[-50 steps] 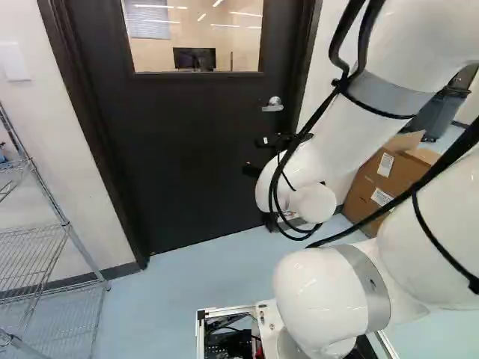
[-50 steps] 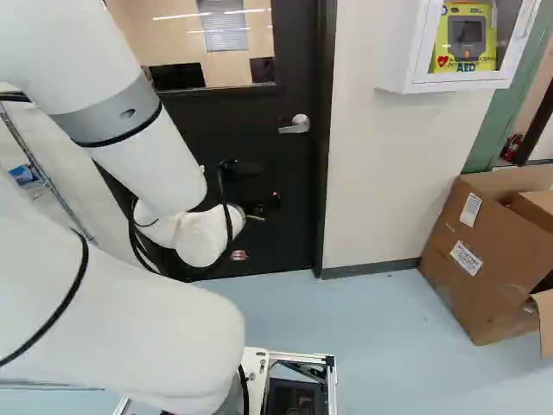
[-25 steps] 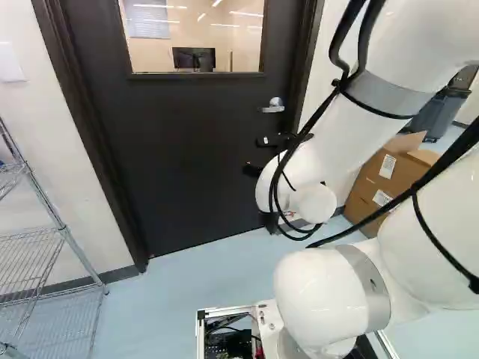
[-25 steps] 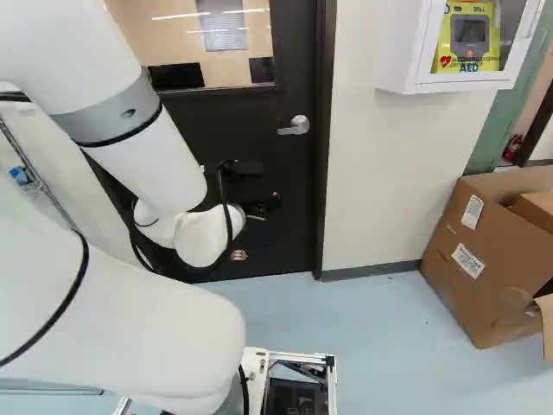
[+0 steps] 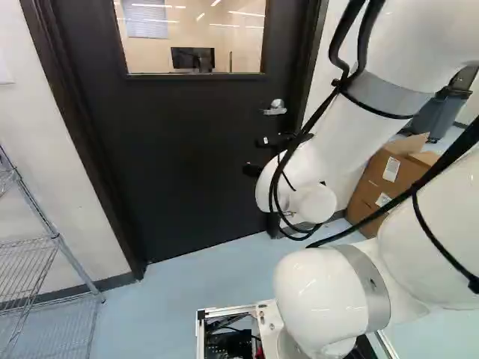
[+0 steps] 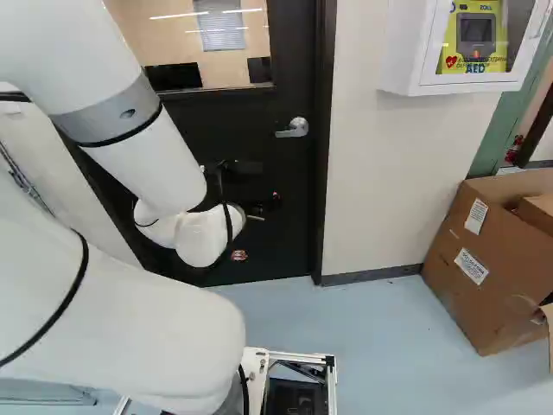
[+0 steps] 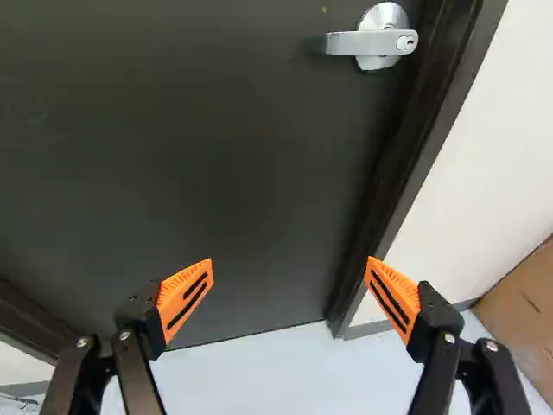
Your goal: Open the door and move inside
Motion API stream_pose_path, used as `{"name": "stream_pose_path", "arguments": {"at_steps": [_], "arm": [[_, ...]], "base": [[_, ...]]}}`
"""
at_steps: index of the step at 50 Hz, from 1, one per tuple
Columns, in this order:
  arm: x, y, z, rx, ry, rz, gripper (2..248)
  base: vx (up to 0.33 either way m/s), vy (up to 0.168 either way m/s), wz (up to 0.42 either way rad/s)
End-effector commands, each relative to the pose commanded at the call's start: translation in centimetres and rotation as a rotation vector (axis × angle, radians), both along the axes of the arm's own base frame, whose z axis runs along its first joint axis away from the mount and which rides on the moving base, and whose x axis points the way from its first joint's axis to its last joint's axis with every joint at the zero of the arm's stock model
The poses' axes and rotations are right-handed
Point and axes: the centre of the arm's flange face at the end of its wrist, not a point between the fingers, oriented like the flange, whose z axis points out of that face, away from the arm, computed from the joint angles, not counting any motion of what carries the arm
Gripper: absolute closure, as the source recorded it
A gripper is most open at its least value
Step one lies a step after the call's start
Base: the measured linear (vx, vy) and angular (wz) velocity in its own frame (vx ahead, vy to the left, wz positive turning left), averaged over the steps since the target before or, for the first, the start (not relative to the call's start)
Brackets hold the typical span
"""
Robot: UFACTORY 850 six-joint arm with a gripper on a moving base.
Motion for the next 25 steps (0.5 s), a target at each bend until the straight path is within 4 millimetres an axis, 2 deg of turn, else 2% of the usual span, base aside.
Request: {"name": "stream_pose_path", "arguments": {"at_steps": [25], "arm": [[0.00,0.00,0.00,0.000,0.000,0.000,3]], "base": [[0.057,0.000,-0.008]]}}
